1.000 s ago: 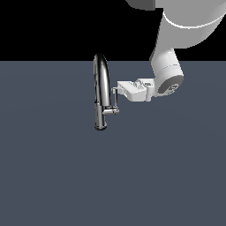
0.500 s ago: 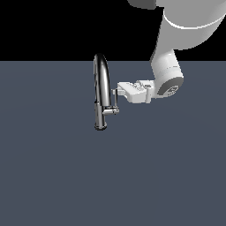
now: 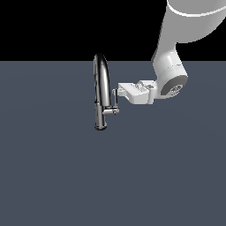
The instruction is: Turn on the faucet by rotating a designated handle.
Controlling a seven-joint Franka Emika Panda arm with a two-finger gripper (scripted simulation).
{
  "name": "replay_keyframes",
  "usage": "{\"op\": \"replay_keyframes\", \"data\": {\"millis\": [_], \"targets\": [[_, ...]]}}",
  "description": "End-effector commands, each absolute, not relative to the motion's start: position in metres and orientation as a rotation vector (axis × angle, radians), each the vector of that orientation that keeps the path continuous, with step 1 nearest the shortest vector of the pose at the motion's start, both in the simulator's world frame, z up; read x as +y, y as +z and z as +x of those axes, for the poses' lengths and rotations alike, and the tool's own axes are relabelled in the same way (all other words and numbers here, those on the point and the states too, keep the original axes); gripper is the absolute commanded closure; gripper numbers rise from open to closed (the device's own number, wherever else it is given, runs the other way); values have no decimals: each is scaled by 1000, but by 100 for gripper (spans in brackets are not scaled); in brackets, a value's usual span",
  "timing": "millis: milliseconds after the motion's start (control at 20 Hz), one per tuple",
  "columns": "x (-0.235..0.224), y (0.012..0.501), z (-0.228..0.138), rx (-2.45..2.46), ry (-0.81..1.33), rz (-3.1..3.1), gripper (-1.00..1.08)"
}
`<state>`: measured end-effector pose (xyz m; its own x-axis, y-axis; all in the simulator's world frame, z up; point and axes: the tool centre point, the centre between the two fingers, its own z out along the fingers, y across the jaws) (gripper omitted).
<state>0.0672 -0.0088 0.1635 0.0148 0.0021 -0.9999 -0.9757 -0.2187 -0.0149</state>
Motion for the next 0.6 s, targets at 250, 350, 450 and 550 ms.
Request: {"op": "replay_keyframes", "data": {"millis": [250,350,450,550], "targets": [[-13,166,49,1084,1361,-1376,108],[-14,166,45,1084,1361,-1376,108],[-15,167,40,1084,1361,-1376,108],[-16,167,35,1084,1361,-1376,108]]}}
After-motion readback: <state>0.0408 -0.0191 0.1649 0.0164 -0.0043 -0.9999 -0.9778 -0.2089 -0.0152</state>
